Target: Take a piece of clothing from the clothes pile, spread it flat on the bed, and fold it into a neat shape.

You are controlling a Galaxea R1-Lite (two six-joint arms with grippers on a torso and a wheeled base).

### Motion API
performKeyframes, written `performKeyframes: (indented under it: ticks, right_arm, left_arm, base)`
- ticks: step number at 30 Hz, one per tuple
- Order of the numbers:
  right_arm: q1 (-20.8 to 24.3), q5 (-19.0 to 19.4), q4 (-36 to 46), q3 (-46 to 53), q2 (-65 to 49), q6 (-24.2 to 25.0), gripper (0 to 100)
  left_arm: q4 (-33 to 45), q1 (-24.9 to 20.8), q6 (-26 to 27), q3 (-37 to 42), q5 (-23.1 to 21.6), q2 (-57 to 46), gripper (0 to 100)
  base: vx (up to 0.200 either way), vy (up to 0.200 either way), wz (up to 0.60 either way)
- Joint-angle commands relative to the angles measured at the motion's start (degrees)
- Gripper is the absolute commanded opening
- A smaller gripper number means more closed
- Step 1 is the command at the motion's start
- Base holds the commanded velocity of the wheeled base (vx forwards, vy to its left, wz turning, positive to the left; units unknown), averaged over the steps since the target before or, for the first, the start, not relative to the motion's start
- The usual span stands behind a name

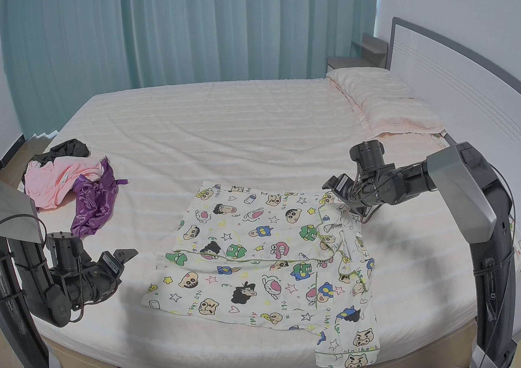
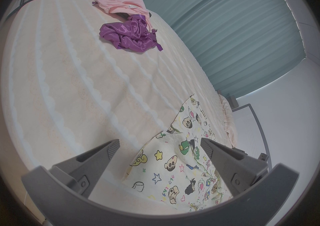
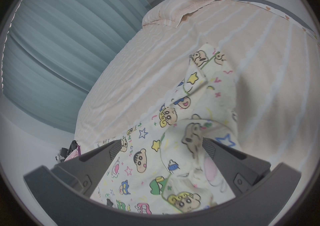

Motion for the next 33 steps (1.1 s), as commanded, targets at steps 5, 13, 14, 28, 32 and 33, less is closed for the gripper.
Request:
performKeyframes:
  ticks: [5,13,14,28,32,33]
  right_arm:
    - [-9.3,5.9,-1.5,21.8,-11.9,-8.5,100]
    - [-11.5,9.1,-11.0,30.6,-8.9,-15.4,100]
    - [-11.6,9.8,-11.6,30.7,-8.5,-15.7,100]
    - [-10.5,19.4,-12.0,24.7,-3.1,-18.2,100]
    - [-10.2,16.6,-11.9,22.4,-1.0,-18.1,100]
    - [-10.1,15.8,-11.9,22.2,-0.5,-18.1,100]
  left_arm:
    - [0.0,0.0,-0.2,0.2,-0.1,0.0,100]
    - [0.0,0.0,-2.0,1.8,0.0,-1.1,100]
    - [0.0,0.0,-3.2,2.0,0.0,-1.5,100]
    - [0.0,6.0,-5.2,2.4,-3.0,-1.5,100]
    - [0.0,8.9,-5.0,2.4,-3.1,-1.4,100]
    - [0.0,9.3,-4.9,2.4,-3.1,-1.3,100]
  base:
    - [0.0,0.0,0.0]
    - [0.0,0.0,0.0]
    - [0.0,0.0,0.0]
    - [0.0,0.0,0.0]
    - [0.0,0.0,0.0]
    - [0.0,0.0,0.0]
